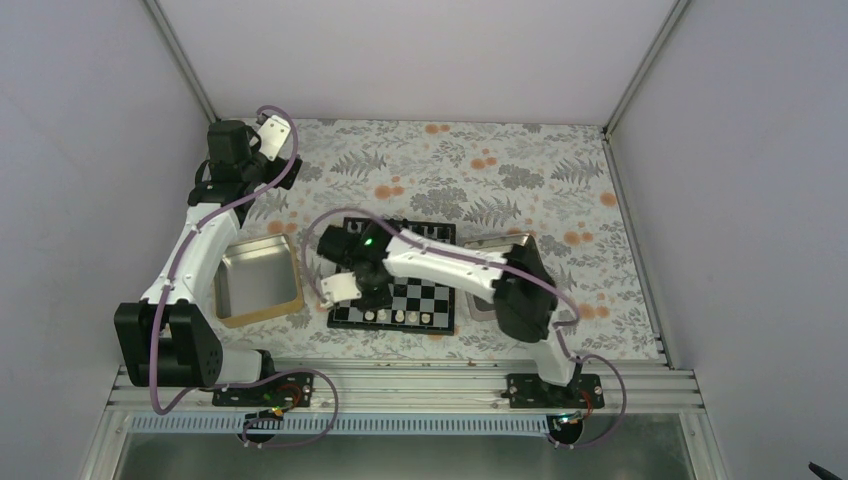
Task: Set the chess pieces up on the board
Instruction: Place the chess piece on the chessboard, then pick up the chess piece from the storage box.
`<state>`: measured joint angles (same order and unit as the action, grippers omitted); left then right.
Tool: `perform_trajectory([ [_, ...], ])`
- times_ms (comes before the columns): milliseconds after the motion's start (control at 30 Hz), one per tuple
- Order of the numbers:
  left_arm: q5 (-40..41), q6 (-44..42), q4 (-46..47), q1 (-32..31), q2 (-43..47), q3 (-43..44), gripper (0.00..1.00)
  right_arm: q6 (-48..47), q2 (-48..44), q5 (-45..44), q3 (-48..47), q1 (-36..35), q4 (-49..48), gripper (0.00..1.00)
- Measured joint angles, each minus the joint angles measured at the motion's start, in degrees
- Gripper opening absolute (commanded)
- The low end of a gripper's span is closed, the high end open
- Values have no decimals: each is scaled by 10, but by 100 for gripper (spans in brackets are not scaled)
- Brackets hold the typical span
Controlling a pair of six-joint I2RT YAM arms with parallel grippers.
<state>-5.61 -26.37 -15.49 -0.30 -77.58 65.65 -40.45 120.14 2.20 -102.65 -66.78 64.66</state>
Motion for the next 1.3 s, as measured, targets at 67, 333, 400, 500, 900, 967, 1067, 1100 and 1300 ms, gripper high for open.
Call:
perform_trajectory([
  [67,-1,0,0,0,2,0,100,1,-38,11,-1,13,10,33],
  [333,-5,0,1,2,10,0,100,16,-301,26,73,228,1,34],
  [400,-5,0,1,2,10,0,100,21,-336,14,113,297,-2,35],
  [500,-4,0,2,2,10,0,100,26,-351,8,181,356,-13,35],
  [900,-4,0,3,2,10,0,100,30,-300,-8,381,410,-89,37],
  [967,-4,0,3,2,10,0,100,31,-294,-9,391,411,-100,38],
  [1067,-4,0,3,2,10,0,100,32,-292,-9,399,414,-114,39],
  [1100,-4,0,3,2,10,0,100,33,-292,-10,402,414,-118,39],
  [1300,-4,0,3,2,10,0,100,34,-281,-9,409,414,-134,38],
])
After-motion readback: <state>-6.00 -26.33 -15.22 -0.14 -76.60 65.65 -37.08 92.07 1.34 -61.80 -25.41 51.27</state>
